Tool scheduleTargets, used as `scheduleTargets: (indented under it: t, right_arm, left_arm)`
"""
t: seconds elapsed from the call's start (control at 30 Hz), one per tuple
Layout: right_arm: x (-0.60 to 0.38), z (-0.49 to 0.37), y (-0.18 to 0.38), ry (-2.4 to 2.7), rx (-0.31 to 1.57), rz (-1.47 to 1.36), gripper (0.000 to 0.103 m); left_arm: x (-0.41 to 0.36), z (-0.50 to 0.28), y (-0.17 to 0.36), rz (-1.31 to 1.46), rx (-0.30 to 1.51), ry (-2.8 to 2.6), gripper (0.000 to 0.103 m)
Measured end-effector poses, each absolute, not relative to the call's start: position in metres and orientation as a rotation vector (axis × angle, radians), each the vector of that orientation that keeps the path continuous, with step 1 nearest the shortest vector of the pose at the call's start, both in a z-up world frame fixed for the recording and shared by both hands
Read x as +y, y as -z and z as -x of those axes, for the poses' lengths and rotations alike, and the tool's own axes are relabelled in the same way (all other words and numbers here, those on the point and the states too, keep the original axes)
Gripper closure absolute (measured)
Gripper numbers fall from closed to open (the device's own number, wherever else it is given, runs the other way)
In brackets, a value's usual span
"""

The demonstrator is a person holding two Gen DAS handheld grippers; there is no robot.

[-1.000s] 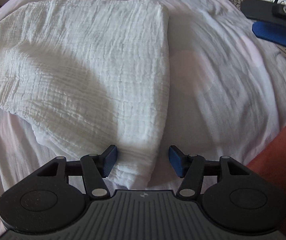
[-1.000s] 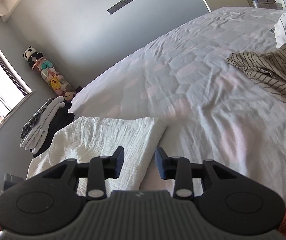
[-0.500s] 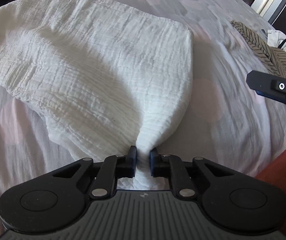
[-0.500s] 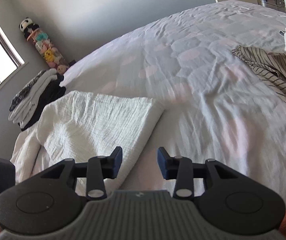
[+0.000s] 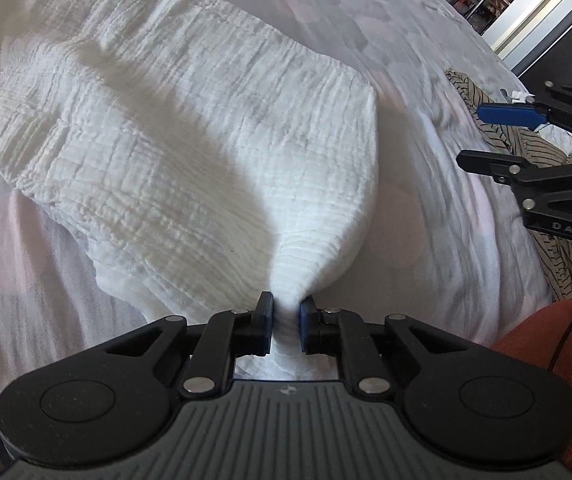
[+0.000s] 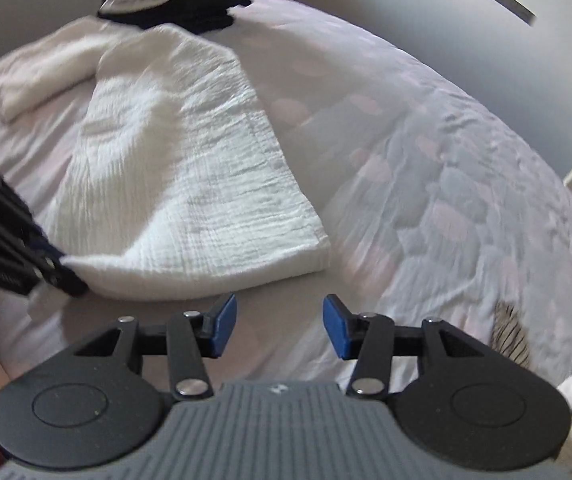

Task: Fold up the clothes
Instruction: 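Grasp the folded gauze end with the left gripper while the right gripper approaches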

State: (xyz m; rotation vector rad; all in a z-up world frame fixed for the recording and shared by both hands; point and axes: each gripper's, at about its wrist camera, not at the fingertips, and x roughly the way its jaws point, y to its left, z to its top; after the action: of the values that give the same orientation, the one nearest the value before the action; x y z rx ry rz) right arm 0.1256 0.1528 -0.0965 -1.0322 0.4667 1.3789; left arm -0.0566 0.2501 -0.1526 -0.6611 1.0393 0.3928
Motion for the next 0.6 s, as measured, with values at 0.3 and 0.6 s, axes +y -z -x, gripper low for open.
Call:
scheduleTargets:
  t: [0.3,0.6]
  right_arm:
    - [0.179,-0.115,0.156,-1.508,-0.076,1.623,0.044]
    - [0.199,-0.116,0.204,-1.548,-0.438,1.74,0.044]
  left_arm:
    - [0.258,0.058,0.151,0.685,1.028,-0.341,0.089]
    - [0.261,0.06,0.144,0.702,1.017,-0.318,0.09]
